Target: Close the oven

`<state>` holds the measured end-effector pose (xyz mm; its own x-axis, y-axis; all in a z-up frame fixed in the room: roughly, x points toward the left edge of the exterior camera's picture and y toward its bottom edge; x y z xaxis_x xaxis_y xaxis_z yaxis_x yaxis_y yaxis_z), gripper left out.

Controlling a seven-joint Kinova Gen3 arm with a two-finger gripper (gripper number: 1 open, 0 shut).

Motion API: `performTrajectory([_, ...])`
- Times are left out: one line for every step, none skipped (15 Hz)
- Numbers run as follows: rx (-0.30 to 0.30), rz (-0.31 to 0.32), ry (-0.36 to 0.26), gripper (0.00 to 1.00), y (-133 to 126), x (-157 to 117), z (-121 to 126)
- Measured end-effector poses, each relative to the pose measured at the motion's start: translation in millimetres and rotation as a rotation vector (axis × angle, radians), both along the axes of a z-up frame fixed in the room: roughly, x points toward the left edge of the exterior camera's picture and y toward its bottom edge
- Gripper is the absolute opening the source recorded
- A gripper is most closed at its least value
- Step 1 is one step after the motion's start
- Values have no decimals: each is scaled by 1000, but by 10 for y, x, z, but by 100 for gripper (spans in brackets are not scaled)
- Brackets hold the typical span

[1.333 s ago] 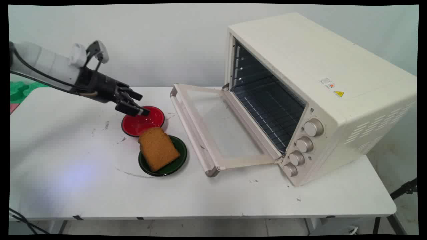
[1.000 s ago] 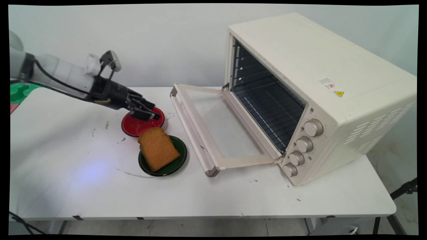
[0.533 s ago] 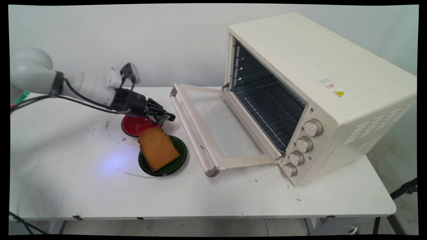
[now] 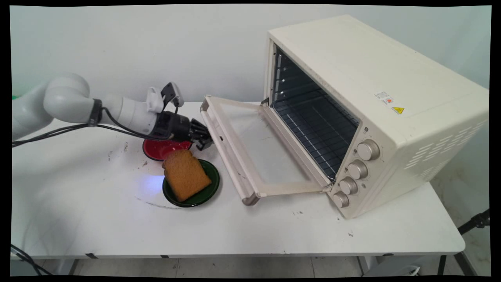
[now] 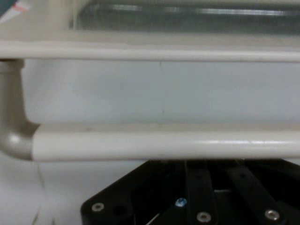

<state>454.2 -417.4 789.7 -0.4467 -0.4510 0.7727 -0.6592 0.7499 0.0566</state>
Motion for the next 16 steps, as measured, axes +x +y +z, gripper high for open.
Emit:
performTrajectory([-16, -2, 17, 0, -25, -39, 10])
performTrajectory([-31, -3, 34, 0, -40, -64, 35])
performTrajectory([-48, -3, 54, 0, -54, -80, 76])
performTrajectory([-63, -1, 71, 0, -61, -87, 123])
performTrajectory([-81, 1, 91, 0, -71, -96, 192])
performTrajectory([-100, 4, 112, 0, -83, -104, 271])
performTrajectory([-118, 5, 130, 0, -99, -116, 351])
performTrajectory([-134, 8, 149, 0, -119, -132, 440])
performTrajectory([-145, 10, 161, 0, -136, -147, 503])
performTrajectory([-163, 11, 180, 0, -163, -176, 620])
performTrajectory([-177, 12, 194, 0, -183, -206, 723])
performTrajectory([-191, 12, 208, 0, -205, -243, 841])
performTrajectory([-200, 16, 217, 0, -211, -264, 945])
performTrajectory([-205, 18, 223, 0, -212, -277, 1022])
performTrajectory([-208, 16, 224, 0, -197, -284, 1096])
performTrajectory([-209, 12, 222, 0, -163, -281, 1160])
